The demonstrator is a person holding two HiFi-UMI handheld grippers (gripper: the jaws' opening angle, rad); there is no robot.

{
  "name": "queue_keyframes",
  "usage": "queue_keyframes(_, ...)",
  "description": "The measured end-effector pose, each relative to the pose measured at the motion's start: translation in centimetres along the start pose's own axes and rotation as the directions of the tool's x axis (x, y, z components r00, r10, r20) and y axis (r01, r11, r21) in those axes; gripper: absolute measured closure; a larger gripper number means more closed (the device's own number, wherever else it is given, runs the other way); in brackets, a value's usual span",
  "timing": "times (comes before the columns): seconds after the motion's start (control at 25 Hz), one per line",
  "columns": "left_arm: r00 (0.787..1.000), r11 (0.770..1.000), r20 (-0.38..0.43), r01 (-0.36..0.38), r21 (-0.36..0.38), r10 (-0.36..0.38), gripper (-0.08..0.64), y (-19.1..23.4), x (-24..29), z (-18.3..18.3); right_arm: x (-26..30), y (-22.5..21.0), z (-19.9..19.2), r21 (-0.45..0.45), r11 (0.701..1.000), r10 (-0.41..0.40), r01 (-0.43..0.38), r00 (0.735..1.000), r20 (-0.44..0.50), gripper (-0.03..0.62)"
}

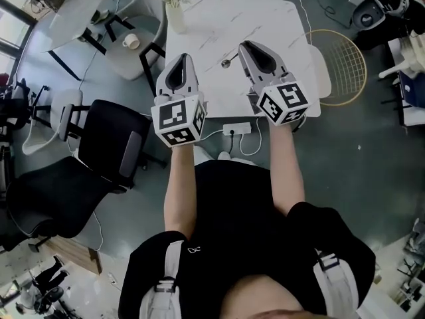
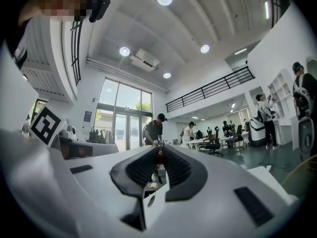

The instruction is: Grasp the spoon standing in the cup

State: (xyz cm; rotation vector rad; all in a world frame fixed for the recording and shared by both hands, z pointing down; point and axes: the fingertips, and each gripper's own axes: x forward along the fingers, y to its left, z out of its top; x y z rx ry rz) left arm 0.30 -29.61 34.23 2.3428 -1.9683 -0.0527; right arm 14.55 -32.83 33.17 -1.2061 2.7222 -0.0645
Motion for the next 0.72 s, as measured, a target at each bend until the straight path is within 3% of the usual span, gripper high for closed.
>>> queue_keyframes(0.72,1.000,1.000,-0.007,0.019,0.003,-0.019,0.545,-0.67,0.53,-0.62,-0.58,-0.93,0.74,-0.029,0.999,-0.039,0.039,0.999,0.014,0.545)
